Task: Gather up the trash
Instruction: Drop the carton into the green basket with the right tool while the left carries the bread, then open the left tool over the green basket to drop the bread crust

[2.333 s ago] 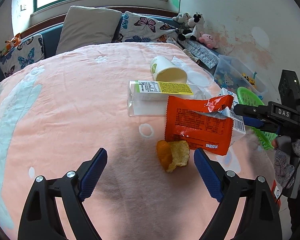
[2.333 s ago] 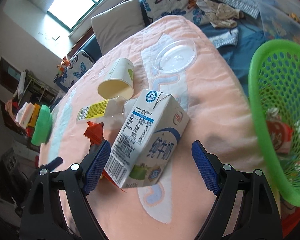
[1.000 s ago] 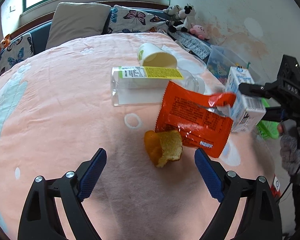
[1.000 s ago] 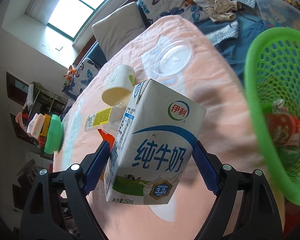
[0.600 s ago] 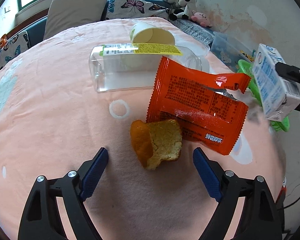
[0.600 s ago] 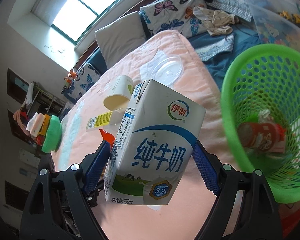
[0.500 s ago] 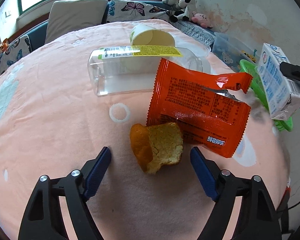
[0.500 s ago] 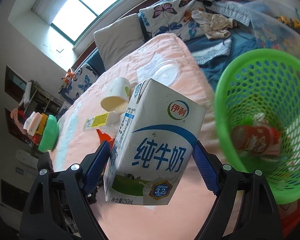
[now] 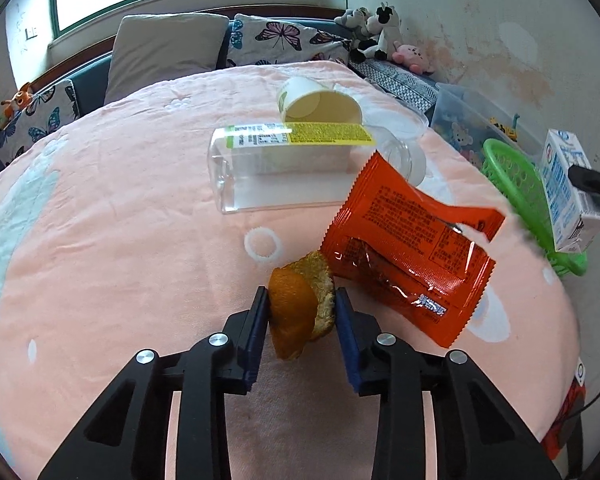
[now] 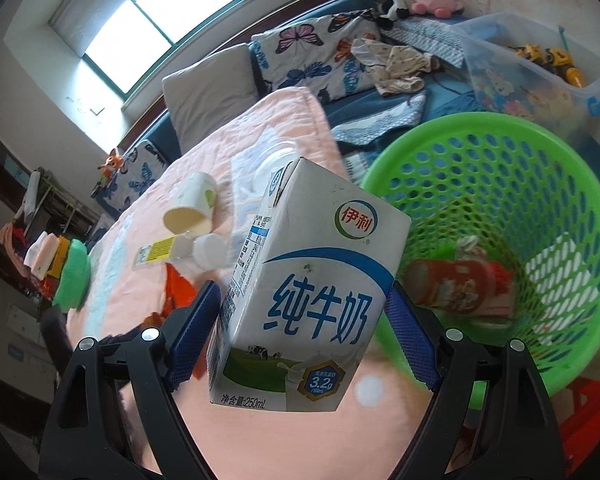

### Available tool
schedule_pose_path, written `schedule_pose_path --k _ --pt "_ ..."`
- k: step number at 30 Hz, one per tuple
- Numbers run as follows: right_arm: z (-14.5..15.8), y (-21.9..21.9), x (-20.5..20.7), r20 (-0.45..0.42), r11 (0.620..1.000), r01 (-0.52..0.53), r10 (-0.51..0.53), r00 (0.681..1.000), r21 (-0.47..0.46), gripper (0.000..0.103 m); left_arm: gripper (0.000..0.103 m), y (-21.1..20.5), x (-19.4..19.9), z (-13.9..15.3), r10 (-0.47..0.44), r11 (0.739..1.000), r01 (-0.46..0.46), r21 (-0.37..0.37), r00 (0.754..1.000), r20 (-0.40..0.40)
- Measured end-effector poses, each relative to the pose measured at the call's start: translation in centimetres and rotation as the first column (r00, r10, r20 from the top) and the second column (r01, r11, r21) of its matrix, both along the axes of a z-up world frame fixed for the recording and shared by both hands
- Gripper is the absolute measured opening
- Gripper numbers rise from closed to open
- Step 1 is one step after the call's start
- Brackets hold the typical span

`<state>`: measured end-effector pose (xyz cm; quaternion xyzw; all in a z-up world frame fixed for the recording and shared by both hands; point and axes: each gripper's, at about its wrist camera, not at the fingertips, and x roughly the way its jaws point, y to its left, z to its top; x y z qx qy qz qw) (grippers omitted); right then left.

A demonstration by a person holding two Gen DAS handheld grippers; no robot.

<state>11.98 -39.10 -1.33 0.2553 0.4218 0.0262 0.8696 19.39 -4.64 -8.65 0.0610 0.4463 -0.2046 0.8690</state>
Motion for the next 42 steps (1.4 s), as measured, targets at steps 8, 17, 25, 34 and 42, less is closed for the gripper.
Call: schedule_pose_path --k 8,17,25,34,42 --pt "-0.2 -3.1 -0.8 -0.002 0.994 0.07 -0.07 0.998 -0.084 0.083 0.031 0.7 -1.2 3.7 0.001 0.997 0.002 -0.075 0.999 0.035" --pt "-1.7 -6.5 -0.9 -0.033 0.978 0.12 -0.127 0.991 -0.168 0.084 0.031 -3.2 -2.7 7.5 -0.095 0.989 0.104 -0.103 0.991 0.093" --pt "-2.3 -7.6 -1.1 -0.03 0.966 0.126 -0.136 0.99 -0.226 0.087 0.031 -9.4 -3.2 9.6 -0.201 0.973 0.212 -0.094 0.972 0.121" --pt "-1.6 -9.5 -4.0 0.017 0.968 0.153 -0.153 0.988 -0.197 0.087 0.031 -17.2 -2.5 9.2 -0.304 0.949 0.31 -0.061 0.949 0.088" --pt "-1.1 -11.2 -7.0 0.052 0.967 0.186 -0.18 0.982 -0.171 0.087 0.031 -23.7 -2.7 7.2 -0.383 0.922 0.384 -0.045 0.923 0.031"
